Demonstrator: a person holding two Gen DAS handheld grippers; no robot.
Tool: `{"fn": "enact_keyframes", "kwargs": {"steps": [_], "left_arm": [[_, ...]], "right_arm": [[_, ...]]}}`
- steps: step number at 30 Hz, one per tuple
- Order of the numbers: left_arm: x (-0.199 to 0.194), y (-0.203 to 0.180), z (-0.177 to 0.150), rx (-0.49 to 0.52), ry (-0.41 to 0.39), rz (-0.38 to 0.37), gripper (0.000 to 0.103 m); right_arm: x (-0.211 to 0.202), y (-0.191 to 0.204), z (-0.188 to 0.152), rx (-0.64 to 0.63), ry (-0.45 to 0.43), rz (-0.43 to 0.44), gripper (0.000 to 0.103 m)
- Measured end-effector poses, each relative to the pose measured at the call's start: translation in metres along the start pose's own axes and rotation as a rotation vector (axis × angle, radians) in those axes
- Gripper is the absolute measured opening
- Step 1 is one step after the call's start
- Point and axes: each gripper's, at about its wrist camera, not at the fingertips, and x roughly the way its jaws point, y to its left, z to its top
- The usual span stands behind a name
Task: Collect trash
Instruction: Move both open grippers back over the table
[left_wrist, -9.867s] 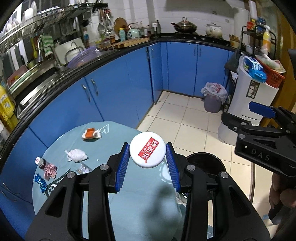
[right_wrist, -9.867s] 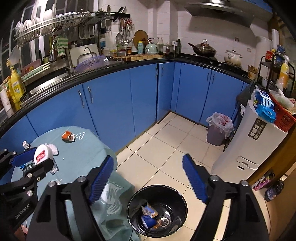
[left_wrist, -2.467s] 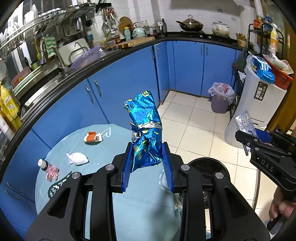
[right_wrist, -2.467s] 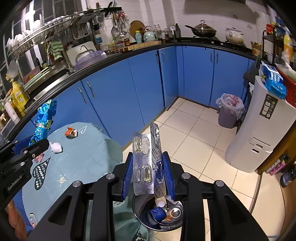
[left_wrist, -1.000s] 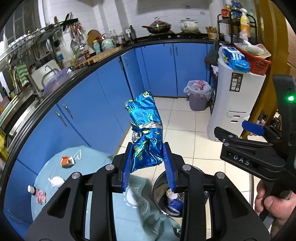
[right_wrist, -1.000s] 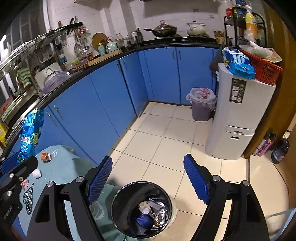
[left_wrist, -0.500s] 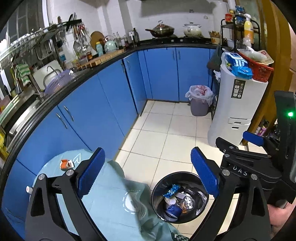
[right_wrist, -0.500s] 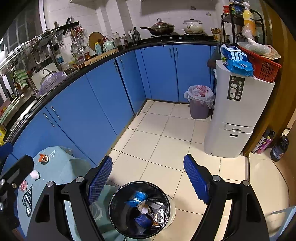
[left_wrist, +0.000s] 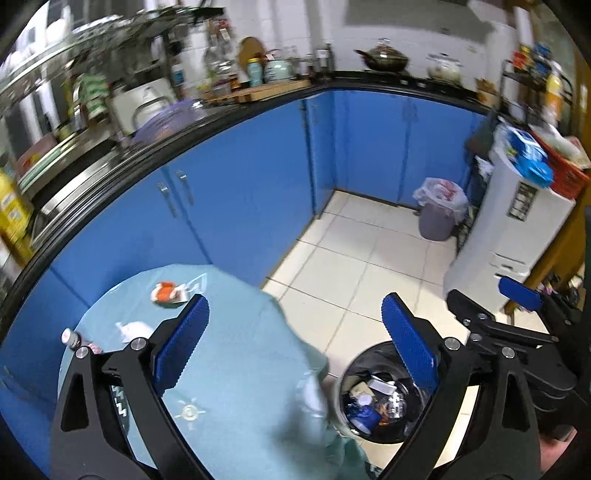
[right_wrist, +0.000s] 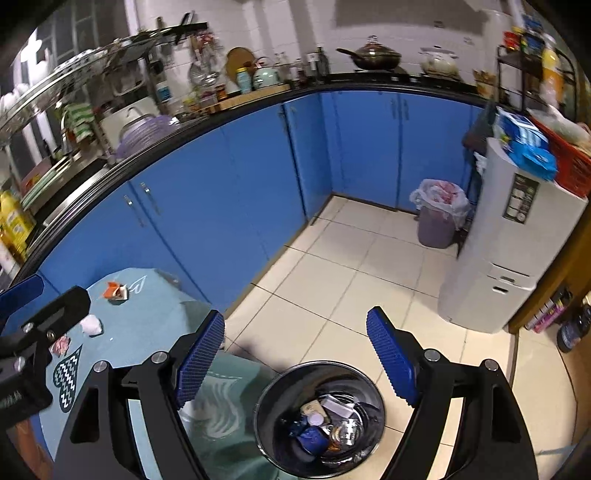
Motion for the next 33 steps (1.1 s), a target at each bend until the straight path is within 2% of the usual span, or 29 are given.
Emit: {"fn": "enact_keyframes", "kwargs": {"steps": [5,17,27,33], "left_arm": [[0.003,0.046,-0.009,-0.069,0.007,0.047,0.093],[0.023,0.17,-0.049,-0.248,0.08,0.174,0.093],[0.044,0.292,-0.088,-0.411,0.115,0.336,0.093],[0.069,0.355,-0.109,-0.491,0.161,0.381,0.093]], "right_arm": [[0.013,0.033,0.004,-0.041,0.014,0.026,0.077],[0.056,0.138,0.0,-0.176,0.064,0.12,0.077],[0.114,0.233,-0.006,-0.277,0.129,0.177,0.077],[0.156,0.283,-0.009,-0.313,0.17,0.196,0.077]]}}
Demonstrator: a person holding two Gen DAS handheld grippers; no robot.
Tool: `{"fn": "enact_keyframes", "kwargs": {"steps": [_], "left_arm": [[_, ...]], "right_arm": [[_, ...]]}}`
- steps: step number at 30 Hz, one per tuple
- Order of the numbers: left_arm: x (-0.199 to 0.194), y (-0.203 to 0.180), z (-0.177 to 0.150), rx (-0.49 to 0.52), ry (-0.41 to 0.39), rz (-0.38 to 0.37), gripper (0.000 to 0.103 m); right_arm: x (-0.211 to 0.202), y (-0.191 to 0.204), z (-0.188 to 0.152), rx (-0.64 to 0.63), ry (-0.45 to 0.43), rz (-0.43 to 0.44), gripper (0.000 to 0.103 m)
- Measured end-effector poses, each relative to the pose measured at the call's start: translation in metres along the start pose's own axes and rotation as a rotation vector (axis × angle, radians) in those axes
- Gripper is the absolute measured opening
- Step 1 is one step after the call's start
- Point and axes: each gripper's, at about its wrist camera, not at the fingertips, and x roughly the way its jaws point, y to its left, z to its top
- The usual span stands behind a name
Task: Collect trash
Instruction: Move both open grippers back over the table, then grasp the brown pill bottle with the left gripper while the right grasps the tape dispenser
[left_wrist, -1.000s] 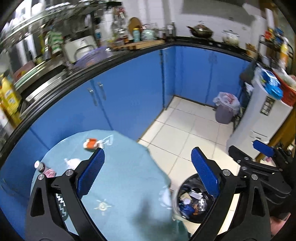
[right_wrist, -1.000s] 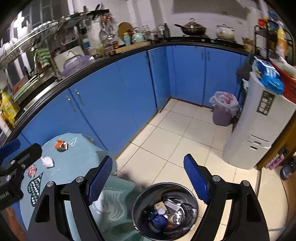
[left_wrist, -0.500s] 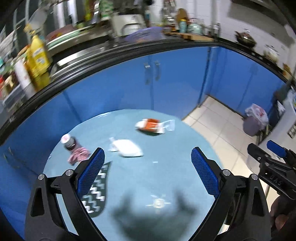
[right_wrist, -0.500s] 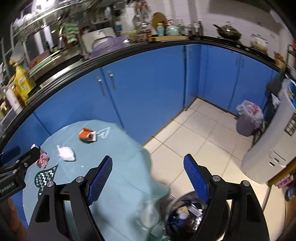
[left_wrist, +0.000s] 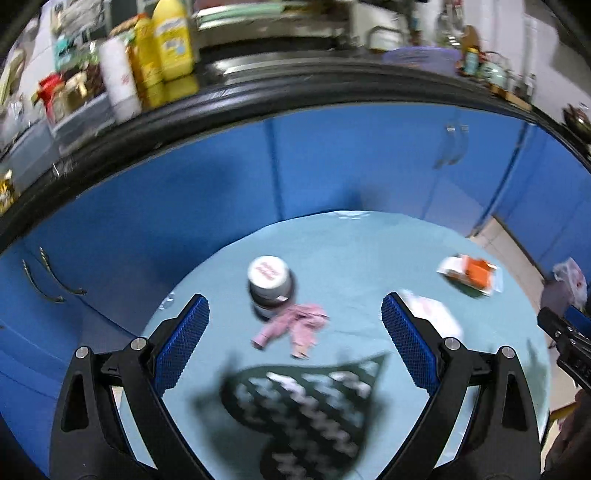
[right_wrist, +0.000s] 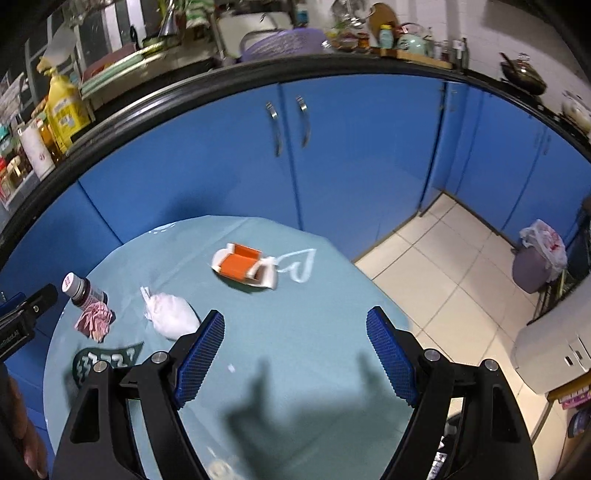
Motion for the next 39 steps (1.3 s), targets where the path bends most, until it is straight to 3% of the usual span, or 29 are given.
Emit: {"fn": "enact_keyframes", "kwargs": {"steps": [8,14,19,24,26,27,29,30,36,39], "left_arm": [[0.062,0.021,0.005,-0.036,0.092,-0.023,0.093],[0.08,0.028,0.007,-0.05,0.108,-0.035,0.092],[0.09,0.035,0.006,-0.072,0.14,-0.044,0.078],[0.096,0.043,0.002,-0.096,0.162,-0.055,0.072],[0.098,0.044,0.001,-0.096,0.166,-0.054,0.063],[0.098,0.044,0.001,-0.097,0.171,-0.055,0.058],[0.098,0.043,0.001,-0.099,0.176,-0.062,0.05],[0.097,0.043,0.001,-0.098,0.178,-0.061,0.047],[0.09,0.042,-0.001,-0.102,0.173,-0.057,0.047],[0.087,0.043,-0.001,-0.109,0.172,-0.058,0.047]], "right_arm": [[0.05,0.027,0.02,-0.023,0.047,-0.009,0.077],[0.077,0.034,0.024,-0.023,0.089,-0.01,0.077],[0.092,0.042,0.023,-0.037,0.12,0.005,0.077],[0.1,0.047,0.023,-0.057,0.129,0.012,0.076],[0.102,0.048,0.023,-0.066,0.138,0.01,0.058],[0.103,0.049,0.022,-0.07,0.141,0.008,0.055],[0.1,0.05,0.022,-0.088,0.136,0.004,0.032],[0.1,0.05,0.021,-0.09,0.145,0.018,0.027],[0.094,0.049,0.016,-0.093,0.147,0.049,0.004],[0.088,0.048,0.013,-0.093,0.142,0.063,0.001]]}}
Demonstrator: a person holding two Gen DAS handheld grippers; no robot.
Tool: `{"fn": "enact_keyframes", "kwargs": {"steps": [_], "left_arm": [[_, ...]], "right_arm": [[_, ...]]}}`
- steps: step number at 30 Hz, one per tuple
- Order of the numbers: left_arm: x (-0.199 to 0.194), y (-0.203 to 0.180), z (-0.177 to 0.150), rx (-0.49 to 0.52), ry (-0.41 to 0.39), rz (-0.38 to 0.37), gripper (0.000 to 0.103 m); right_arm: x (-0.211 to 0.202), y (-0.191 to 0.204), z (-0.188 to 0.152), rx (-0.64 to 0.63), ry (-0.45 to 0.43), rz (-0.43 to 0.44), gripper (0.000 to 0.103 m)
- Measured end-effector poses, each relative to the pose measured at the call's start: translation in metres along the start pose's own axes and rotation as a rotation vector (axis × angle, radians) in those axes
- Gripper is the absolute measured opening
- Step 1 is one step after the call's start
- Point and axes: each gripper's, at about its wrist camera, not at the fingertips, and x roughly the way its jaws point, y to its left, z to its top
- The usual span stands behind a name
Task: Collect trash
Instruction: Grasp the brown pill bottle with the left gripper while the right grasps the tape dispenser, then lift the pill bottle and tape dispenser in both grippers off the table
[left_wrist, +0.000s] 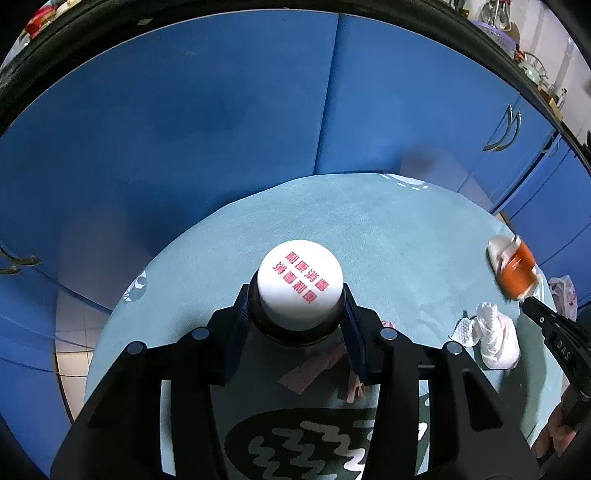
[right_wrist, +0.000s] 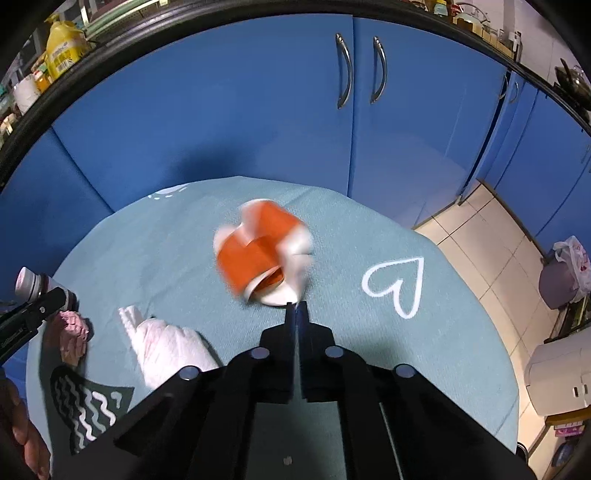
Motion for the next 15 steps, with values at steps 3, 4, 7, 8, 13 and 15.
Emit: {"fn": "enact_keyframes", "kwargs": {"steps": [3,4,7,8,13,15], "left_arm": [[-0.006,0.0,0.001,0.003,-0.016,0.004,0.047],[-0.006,0.0,0.002,0.003,-0.021,0.004,0.047],[-0.009,0.001,0.002,-0.004,-0.032,0.0,0.047],[-0.01,0.002,0.002,-0.005,-0.034,-0.001,0.047],[-0.013,0.003,0.004,-0.006,-0.035,-0.002,0.047],[-0.021,0.006,0.004,-0.012,-0.044,-0.003,0.047]], "right_arm": [[-0.005,0.0,-0.001,-0.01,-0.007,-0.004,0.001],[-0.006,0.001,-0.001,-0.015,-0.011,0.0,0.001],[-0.014,0.004,-0.001,-0.039,-0.045,-0.019,0.001],[-0.017,0.006,-0.001,-0.05,-0.052,-0.025,0.001],[-0.031,0.013,-0.001,-0.087,-0.082,-0.025,0.001],[-0.036,0.013,-0.001,-0.082,-0.087,-0.013,0.001]]}}
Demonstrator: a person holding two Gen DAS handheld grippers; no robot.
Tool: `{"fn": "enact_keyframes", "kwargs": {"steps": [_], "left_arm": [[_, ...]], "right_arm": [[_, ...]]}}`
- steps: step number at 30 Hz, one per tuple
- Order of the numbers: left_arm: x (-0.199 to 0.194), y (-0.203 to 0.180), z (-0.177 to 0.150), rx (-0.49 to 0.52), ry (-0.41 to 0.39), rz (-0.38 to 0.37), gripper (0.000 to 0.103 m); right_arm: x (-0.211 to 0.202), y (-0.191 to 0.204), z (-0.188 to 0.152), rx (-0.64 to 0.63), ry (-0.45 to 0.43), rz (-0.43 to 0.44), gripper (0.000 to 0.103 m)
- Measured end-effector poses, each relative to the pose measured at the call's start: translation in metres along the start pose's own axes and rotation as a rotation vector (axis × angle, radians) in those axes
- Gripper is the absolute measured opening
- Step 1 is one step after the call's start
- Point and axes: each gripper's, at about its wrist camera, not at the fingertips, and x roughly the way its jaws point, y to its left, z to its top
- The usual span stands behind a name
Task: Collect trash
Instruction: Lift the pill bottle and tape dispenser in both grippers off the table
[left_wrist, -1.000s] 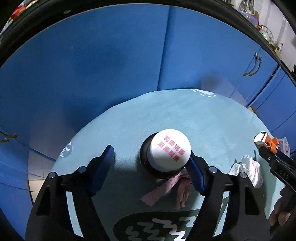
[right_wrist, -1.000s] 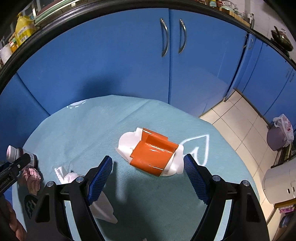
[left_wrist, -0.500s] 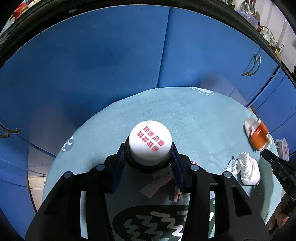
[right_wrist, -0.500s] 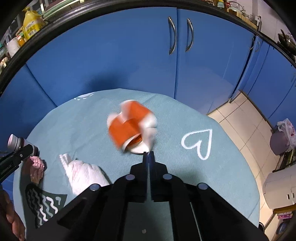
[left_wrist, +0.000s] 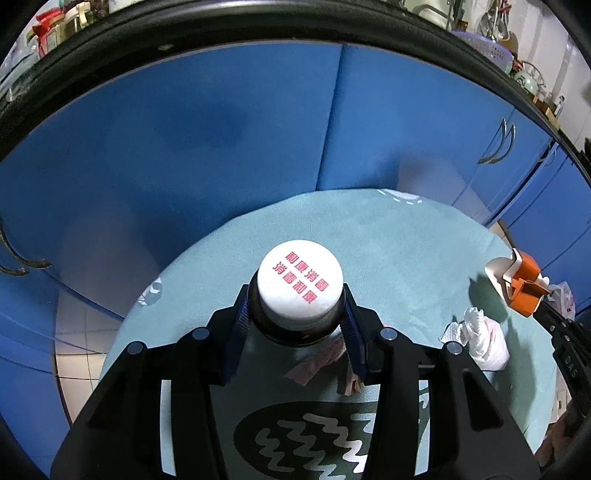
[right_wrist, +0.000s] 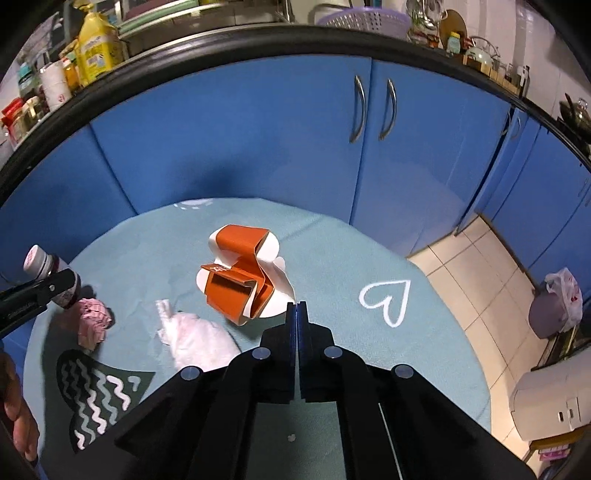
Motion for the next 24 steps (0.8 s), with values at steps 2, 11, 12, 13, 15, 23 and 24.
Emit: {"fn": "enact_keyframes", "kwargs": {"steps": [2,11,12,13,15,23,24], "left_arm": [[-0.005,0.0,0.0,-0.004,-0.008,-0.001,0.047],[-0.034,-0.017,-0.007,0.029,-0.035,-0.033,0.047],[-0.036,-0.02,-0.009,0.036,-0.036,-0.037,0.047],[-0.041,-0.026,-0.011,0.048,-0.039,-0.044,0.047],[-0.048,-0.035,-0.016,0.068,-0.045,-0.053,0.047],[-0.082,-0.07,-0.032,0.133,-0.075,-0.089,0.047],[-0.087,-0.073,-0.034,0.14,-0.082,-0.094,0.047]], "right_arm": [[-0.006,-0.002,0.0,0.001,-0.005,0.002,0.001],[-0.044,-0.016,-0.013,0.021,-0.026,0.006,0.001],[-0.05,-0.017,-0.015,0.021,-0.033,0.001,0.001],[-0.057,-0.018,-0.017,0.023,-0.037,-0.001,0.001],[-0.068,-0.022,-0.022,0.03,-0.045,-0.005,0.001],[-0.112,-0.037,-0.04,0.054,-0.083,-0.032,0.001],[-0.119,-0.039,-0.043,0.058,-0.089,-0.035,0.001]]}}
